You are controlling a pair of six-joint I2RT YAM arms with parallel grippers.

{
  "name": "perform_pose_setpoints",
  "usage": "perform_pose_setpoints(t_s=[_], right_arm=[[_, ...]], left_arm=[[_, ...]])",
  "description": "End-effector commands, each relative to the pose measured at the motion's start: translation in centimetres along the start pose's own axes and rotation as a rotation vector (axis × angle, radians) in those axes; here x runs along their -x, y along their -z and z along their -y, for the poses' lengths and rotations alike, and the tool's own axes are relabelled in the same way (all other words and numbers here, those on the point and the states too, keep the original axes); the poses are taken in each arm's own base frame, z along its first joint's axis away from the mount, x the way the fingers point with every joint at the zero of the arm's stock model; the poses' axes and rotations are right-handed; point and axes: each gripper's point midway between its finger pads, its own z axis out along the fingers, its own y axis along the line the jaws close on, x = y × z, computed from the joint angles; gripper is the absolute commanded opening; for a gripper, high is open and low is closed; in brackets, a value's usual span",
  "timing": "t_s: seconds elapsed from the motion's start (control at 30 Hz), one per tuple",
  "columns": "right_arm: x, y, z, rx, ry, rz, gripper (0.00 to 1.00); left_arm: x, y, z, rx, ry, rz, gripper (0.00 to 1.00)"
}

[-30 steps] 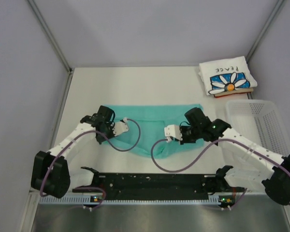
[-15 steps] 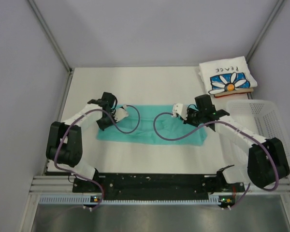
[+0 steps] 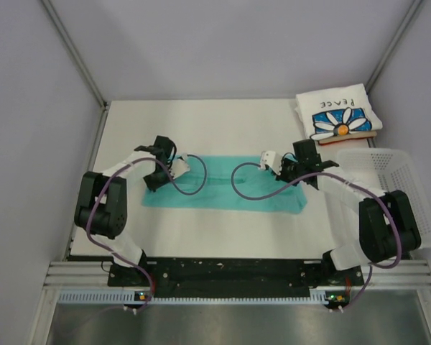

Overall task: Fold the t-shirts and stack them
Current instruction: Fold the other side of the tshirt into a rectangle

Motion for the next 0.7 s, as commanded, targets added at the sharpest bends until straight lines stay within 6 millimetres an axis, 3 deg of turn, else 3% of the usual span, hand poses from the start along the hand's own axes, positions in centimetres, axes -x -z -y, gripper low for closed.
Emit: perform_pose_setpoints(t_s=[0.0, 0.07, 0.17, 0.33, 0.47, 0.57, 0.67], right_arm=[[0.7, -0.7, 1.5, -0.027, 0.006, 0.038, 0.0], [0.6, -1.1, 1.8, -0.042, -0.006, 0.034, 0.04], [0.3, -1.4, 3.0, -0.096, -0.052, 0.019, 0.14], [0.1, -1.5, 5.9, -0.231, -0.209, -0.022, 0.34], [-0.3, 1.1, 10.3, -0.48, -0.484, -0.088, 0.38], [-0.5, 3.7, 11.6, -0.584, -0.698, -0.156, 0.38], [0.1, 5.0, 10.3, -0.567, -0.848, -0.156, 0.36]], left_arm=[[0.4, 0.4, -2.3, 0.093, 0.063, 0.006, 0.18], [0.8, 0.6, -3.1, 0.118, 0.108, 0.024, 0.3], [1.5, 1.0, -4.7, 0.155, 0.186, 0.066, 0.4], [1.3, 1.6, -9.4, 0.247, 0.359, 0.125, 0.43], [0.0, 2.3, -11.8, 0.3, 0.41, 0.118, 0.4], [0.2, 3.7, -10.9, 0.278, 0.376, 0.163, 0.4], [1.7, 4.9, -7.5, 0.164, 0.292, 0.267, 0.4]])
